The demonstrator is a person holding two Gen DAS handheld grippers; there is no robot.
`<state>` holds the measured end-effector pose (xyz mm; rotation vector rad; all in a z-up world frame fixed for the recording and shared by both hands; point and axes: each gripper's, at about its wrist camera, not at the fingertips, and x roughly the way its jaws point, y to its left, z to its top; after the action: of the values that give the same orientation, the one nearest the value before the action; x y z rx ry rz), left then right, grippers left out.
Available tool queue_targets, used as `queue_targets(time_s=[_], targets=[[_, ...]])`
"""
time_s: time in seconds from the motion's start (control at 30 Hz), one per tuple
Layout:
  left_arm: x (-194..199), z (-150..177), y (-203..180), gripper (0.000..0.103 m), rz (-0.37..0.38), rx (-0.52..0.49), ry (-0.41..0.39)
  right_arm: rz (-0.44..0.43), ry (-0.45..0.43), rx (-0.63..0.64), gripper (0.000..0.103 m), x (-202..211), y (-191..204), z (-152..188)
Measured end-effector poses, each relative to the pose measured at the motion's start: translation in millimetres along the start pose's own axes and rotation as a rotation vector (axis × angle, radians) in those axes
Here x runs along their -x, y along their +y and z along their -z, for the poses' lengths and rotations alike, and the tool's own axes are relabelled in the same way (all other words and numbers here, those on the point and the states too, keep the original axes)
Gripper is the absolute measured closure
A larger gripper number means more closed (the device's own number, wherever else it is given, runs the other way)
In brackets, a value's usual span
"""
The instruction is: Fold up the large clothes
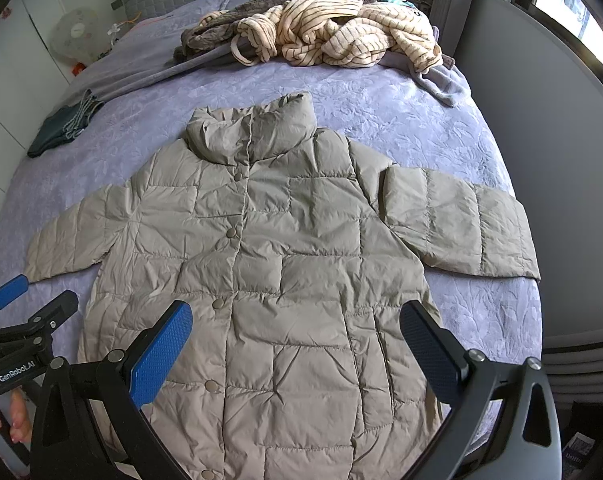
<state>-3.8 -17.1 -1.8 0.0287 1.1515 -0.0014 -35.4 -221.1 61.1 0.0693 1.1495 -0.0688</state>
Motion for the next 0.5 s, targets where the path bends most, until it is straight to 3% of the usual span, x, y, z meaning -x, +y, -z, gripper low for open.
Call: queue_targets(time_s=[0.5], targets=[[0.1,-1.1,0.0,0.000,0.000,0.001,0.002,-0.001,0.001,0.000,0.000,1.3,1.0,-0.3]])
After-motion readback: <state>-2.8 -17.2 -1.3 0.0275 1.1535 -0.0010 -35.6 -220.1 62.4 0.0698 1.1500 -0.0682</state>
